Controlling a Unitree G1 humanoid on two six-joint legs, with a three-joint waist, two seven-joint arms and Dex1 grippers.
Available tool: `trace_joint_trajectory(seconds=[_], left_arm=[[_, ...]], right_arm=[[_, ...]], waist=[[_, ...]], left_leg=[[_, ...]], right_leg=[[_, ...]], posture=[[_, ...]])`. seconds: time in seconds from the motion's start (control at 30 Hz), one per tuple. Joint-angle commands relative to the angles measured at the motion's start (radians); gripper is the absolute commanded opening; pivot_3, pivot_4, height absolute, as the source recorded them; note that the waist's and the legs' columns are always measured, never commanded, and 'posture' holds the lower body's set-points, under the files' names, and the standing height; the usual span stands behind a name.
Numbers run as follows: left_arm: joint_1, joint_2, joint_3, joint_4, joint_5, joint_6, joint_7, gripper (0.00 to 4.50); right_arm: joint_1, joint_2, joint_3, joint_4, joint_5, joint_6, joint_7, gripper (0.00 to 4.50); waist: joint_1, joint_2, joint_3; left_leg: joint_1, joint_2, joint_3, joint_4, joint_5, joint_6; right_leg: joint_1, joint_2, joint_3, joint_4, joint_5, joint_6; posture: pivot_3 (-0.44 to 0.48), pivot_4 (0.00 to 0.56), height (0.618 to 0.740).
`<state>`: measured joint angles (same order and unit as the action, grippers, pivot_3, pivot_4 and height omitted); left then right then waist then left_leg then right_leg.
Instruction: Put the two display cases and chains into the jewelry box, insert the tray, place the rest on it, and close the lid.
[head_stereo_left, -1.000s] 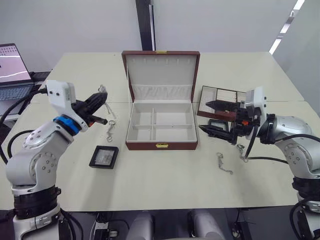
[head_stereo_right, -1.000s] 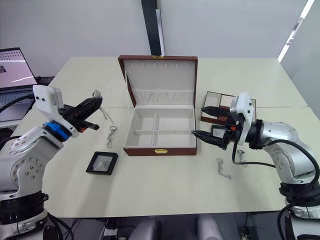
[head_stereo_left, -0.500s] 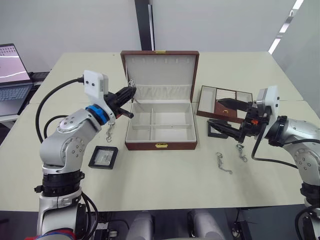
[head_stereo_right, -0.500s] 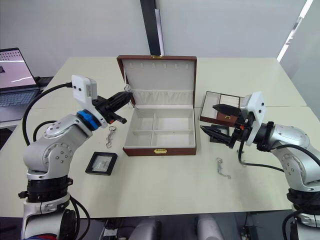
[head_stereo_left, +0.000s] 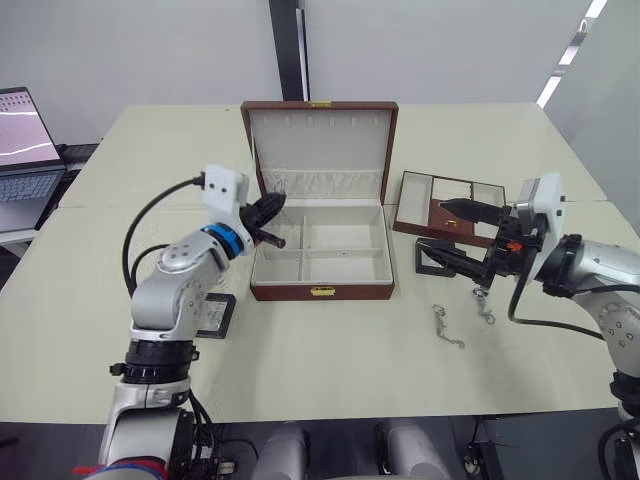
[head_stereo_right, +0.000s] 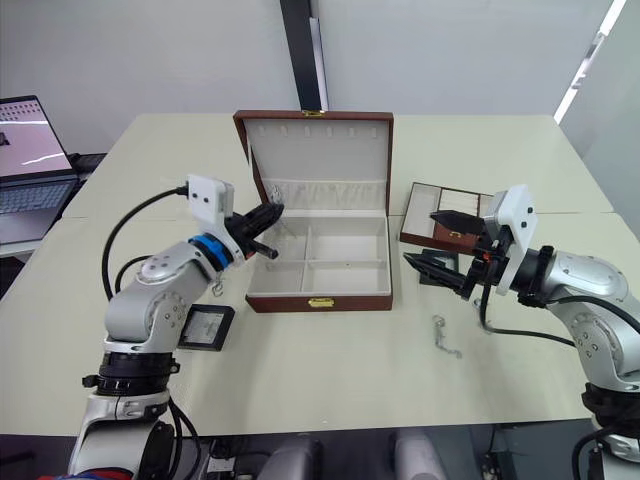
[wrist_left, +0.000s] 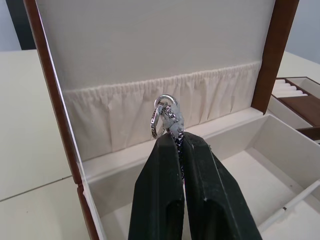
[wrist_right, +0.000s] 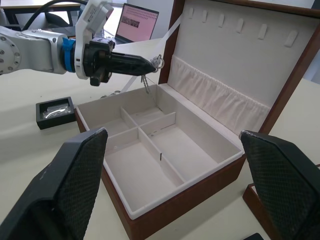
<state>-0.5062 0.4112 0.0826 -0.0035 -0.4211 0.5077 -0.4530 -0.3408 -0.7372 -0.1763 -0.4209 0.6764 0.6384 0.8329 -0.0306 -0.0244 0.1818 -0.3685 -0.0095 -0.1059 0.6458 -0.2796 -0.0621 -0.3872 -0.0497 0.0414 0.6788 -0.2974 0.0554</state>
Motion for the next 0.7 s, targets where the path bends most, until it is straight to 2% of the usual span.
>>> trace_joint_trajectory(seconds=[0.03, 0.63, 0.7], left_arm=[[0.006, -0.008, 0.005, -0.003, 0.023, -0.042, -0.007, 0.02], [0.016, -0.039, 0.015, 0.007, 0.043, -0.046, 0.004, 0.02], [0.015, -0.042, 0.014, 0.003, 0.042, -0.043, 0.003, 0.52]], right_arm=[[-0.012, -0.018, -0.035, -0.033, 0.024, -0.001, -0.002, 4.50], [-0.015, -0.029, -0.029, -0.023, 0.031, -0.002, -0.002, 4.50], [-0.012, -0.027, -0.028, -0.025, 0.031, -0.003, -0.003, 4.50]], waist=[[0.000, 0.000, 0.000], [0.000, 0.000, 0.000], [0.001, 0.000, 0.000]], left_leg=[[0.000, 0.000, 0.000, 0.000, 0.000, 0.000], [0.000, 0.000, 0.000, 0.000, 0.000, 0.000], [0.000, 0.000, 0.000, 0.000, 0.000, 0.000]], right_leg=[[0.000, 0.000, 0.000, 0.000, 0.000, 0.000], [0.000, 0.000, 0.000, 0.000, 0.000, 0.000], [0.000, 0.000, 0.000, 0.000, 0.000, 0.000]], posture=[[0.000, 0.150, 0.740], [0.000, 0.150, 0.740], [0.000, 0.150, 0.740]])
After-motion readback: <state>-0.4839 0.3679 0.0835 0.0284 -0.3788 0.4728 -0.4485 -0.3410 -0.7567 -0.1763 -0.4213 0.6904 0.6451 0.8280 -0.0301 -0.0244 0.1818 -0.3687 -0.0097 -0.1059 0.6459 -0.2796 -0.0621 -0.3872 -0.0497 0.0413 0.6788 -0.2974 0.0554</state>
